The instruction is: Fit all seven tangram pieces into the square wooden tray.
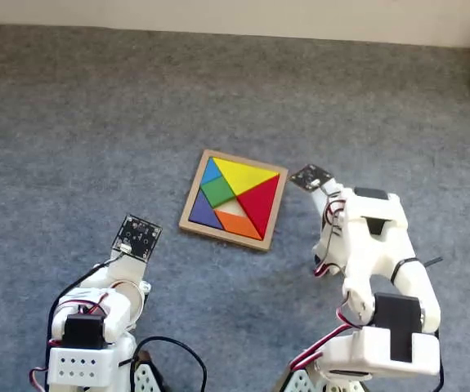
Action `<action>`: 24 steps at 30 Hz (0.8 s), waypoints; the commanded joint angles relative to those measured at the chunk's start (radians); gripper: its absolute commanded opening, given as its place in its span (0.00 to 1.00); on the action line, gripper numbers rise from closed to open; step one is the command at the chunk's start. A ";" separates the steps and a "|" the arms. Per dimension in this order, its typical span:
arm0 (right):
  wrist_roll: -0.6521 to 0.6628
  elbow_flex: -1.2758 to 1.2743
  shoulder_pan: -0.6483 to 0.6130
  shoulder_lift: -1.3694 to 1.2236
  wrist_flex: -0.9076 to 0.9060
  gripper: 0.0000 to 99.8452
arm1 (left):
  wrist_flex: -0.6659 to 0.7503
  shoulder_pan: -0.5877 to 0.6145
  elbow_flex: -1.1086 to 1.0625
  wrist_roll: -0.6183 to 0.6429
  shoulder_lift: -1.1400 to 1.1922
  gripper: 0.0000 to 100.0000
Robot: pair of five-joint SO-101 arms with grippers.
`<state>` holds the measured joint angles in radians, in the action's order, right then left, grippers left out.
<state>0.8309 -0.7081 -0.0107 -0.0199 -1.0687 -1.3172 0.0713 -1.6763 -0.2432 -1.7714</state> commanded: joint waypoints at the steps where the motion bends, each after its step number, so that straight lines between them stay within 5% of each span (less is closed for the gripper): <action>1: 0.000 0.048 -0.024 0.010 -0.108 0.03 | -0.005 0.008 -0.019 -0.011 -0.050 0.01; 16: -0.763 0.300 -0.283 0.179 -0.236 0.03 | -0.005 0.008 -0.019 -0.011 -0.050 0.01; 24: -0.848 0.300 -0.417 0.179 -0.064 0.03 | -0.005 0.008 -0.019 -0.011 -0.050 0.01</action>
<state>0.0008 -0.4687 -0.3974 0.1013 -1.2052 -1.3172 0.0713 -1.6763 -0.2432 -1.7714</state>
